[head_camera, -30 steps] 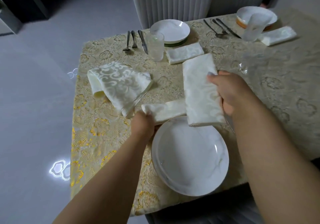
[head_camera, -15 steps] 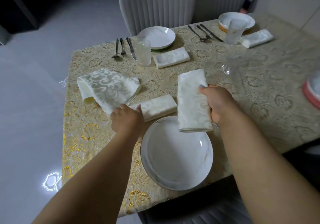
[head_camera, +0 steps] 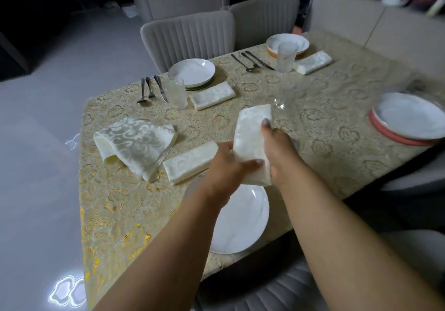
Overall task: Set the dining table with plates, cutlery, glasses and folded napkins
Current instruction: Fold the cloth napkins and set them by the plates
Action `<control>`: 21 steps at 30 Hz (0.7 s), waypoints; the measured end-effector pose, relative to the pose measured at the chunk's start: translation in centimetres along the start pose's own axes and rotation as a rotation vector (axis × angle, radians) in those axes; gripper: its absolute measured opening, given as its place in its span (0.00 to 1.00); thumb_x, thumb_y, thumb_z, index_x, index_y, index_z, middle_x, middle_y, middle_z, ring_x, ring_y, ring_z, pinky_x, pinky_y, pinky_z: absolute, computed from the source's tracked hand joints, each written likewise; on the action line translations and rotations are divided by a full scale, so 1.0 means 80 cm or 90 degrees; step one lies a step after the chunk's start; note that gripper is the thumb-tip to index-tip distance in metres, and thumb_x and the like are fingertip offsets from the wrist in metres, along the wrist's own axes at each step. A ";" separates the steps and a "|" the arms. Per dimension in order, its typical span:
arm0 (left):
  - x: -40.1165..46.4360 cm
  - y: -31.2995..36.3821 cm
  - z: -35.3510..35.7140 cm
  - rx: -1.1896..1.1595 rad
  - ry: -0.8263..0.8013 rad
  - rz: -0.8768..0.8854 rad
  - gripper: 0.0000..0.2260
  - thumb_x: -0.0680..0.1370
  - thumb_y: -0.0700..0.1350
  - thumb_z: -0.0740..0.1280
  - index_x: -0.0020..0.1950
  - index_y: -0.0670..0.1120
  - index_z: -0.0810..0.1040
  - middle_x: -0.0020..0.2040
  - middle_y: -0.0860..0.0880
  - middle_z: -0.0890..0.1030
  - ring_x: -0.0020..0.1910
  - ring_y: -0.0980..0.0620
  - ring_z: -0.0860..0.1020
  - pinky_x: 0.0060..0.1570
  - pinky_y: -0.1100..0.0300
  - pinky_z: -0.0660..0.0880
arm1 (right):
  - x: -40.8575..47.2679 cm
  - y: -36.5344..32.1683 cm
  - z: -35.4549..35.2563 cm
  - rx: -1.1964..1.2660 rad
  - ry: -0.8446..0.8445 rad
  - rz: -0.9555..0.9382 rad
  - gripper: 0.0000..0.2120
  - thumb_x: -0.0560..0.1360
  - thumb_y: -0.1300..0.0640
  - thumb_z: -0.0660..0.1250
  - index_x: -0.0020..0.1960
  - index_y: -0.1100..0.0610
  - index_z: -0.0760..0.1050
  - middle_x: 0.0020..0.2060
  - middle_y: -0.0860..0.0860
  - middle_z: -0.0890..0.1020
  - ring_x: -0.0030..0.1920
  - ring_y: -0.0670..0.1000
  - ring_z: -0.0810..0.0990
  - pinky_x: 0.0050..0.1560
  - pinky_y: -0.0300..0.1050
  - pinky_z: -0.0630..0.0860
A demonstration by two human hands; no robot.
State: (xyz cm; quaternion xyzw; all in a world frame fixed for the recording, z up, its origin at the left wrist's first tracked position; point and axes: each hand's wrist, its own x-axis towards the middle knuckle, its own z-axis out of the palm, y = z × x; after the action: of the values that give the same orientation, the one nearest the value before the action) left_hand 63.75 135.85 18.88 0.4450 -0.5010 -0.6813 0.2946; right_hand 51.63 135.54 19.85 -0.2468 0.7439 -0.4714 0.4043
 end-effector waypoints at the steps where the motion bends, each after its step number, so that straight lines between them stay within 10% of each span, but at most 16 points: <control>1: -0.004 0.002 0.001 0.005 -0.027 -0.002 0.27 0.68 0.38 0.77 0.63 0.41 0.70 0.54 0.41 0.80 0.49 0.45 0.83 0.45 0.49 0.82 | -0.004 -0.001 -0.006 0.006 0.008 -0.006 0.31 0.78 0.35 0.52 0.60 0.61 0.74 0.51 0.57 0.81 0.50 0.58 0.80 0.55 0.56 0.77; 7: -0.026 0.033 0.001 -0.018 -0.178 -0.030 0.22 0.70 0.37 0.71 0.63 0.37 0.74 0.48 0.40 0.80 0.42 0.44 0.80 0.33 0.59 0.77 | -0.020 -0.011 -0.046 0.115 0.057 0.036 0.30 0.72 0.31 0.58 0.52 0.58 0.76 0.48 0.56 0.82 0.47 0.57 0.82 0.52 0.53 0.79; 14: -0.052 0.046 0.053 -0.284 -0.085 -0.183 0.12 0.75 0.37 0.69 0.57 0.37 0.77 0.50 0.41 0.84 0.48 0.45 0.82 0.52 0.52 0.79 | -0.024 -0.015 -0.079 0.201 0.230 -0.011 0.22 0.79 0.41 0.57 0.58 0.59 0.72 0.49 0.55 0.79 0.48 0.56 0.79 0.52 0.54 0.78; 21: -0.051 0.059 0.098 -0.159 -0.064 -0.116 0.07 0.76 0.31 0.66 0.52 0.38 0.74 0.42 0.41 0.80 0.33 0.51 0.80 0.28 0.63 0.76 | -0.022 -0.009 -0.136 0.253 0.242 -0.042 0.24 0.73 0.36 0.62 0.53 0.57 0.73 0.49 0.56 0.81 0.47 0.56 0.81 0.51 0.57 0.79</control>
State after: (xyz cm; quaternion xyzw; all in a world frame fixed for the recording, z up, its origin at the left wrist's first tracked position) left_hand 58.19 141.05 25.43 0.4137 -0.3841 -0.7835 0.2595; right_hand 43.52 142.00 23.67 -0.0940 0.6910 -0.6589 0.2820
